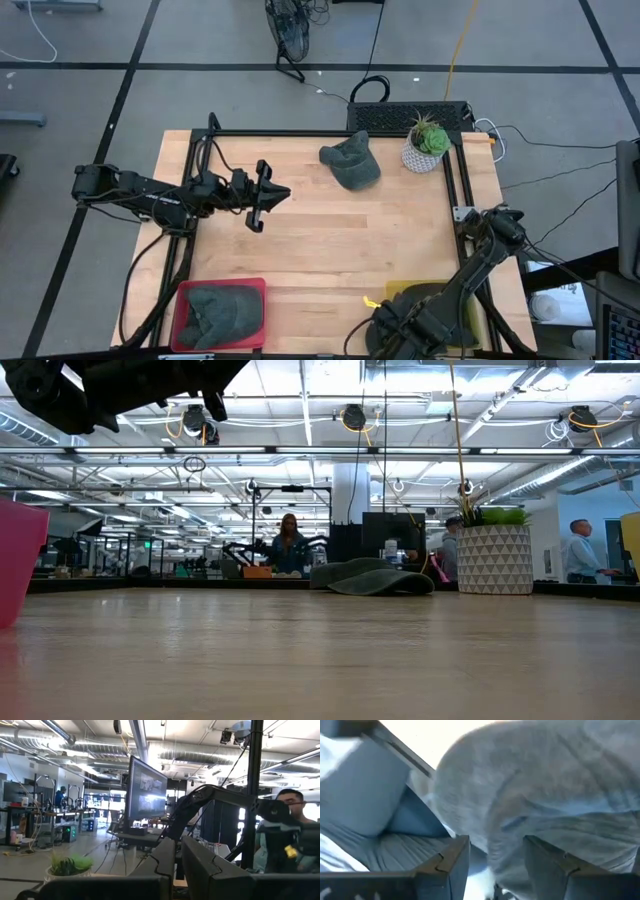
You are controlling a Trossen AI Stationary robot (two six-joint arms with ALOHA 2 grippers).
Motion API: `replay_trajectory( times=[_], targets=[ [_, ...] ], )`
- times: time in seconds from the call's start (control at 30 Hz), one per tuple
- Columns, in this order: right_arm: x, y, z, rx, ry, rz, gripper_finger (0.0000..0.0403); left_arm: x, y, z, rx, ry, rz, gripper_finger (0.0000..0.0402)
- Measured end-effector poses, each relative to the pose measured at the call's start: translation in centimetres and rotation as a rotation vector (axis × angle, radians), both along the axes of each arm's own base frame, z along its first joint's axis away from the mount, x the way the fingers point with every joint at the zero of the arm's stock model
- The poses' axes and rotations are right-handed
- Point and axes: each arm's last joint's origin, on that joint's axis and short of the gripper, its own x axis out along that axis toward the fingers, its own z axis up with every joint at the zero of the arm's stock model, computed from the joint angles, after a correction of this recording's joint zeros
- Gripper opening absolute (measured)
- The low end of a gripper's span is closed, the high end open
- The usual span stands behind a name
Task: Pick & Place hat
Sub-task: Put the black cap into the yellow bin
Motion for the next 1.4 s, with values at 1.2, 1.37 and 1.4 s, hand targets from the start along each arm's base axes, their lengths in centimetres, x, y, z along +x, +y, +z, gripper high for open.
replay_trajectory(
  times=[1.2,1.37,1.4],
  targets=[
    [-4.5,-2.1,2.6,-0.044,0.0,-0.27,0.0001,0.0,0.0,0.0,0.001,0.0,0.001,0.0037],
    [-6.8,-2.8,4.6,-0.066,-0.02,-0.379,0.0001,0.0,0.0,0.0,0.001,0.0,0.0,0.0037],
    [-7.2,-3.2,4.9,-0.082,-0.006,-0.393,0.0001,0.0,0.0,0.0,0.001,0.0,0.0,0.0037]
  ],
)
